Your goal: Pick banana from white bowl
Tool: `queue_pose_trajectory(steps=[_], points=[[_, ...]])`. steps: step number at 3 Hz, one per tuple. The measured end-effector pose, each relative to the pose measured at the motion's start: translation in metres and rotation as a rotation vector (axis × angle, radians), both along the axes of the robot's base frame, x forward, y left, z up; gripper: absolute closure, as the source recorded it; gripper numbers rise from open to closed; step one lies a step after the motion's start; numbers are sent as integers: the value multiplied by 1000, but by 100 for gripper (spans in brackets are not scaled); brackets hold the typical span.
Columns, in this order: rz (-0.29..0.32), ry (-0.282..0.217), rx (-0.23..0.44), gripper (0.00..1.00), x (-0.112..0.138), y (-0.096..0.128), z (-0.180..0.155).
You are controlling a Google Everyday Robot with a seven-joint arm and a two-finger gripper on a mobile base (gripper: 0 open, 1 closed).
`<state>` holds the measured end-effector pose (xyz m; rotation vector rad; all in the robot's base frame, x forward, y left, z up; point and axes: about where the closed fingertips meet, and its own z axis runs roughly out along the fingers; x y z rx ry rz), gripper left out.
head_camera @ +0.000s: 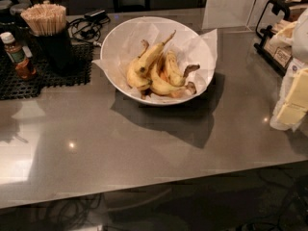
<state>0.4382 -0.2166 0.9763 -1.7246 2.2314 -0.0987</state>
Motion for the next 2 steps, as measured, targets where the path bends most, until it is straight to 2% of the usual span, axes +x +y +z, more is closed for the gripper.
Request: queue_pose_trajectory(steps=[1, 2], points=[[3, -4, 1, 0, 1, 1, 1], [148, 26, 72, 0, 23, 32, -7]])
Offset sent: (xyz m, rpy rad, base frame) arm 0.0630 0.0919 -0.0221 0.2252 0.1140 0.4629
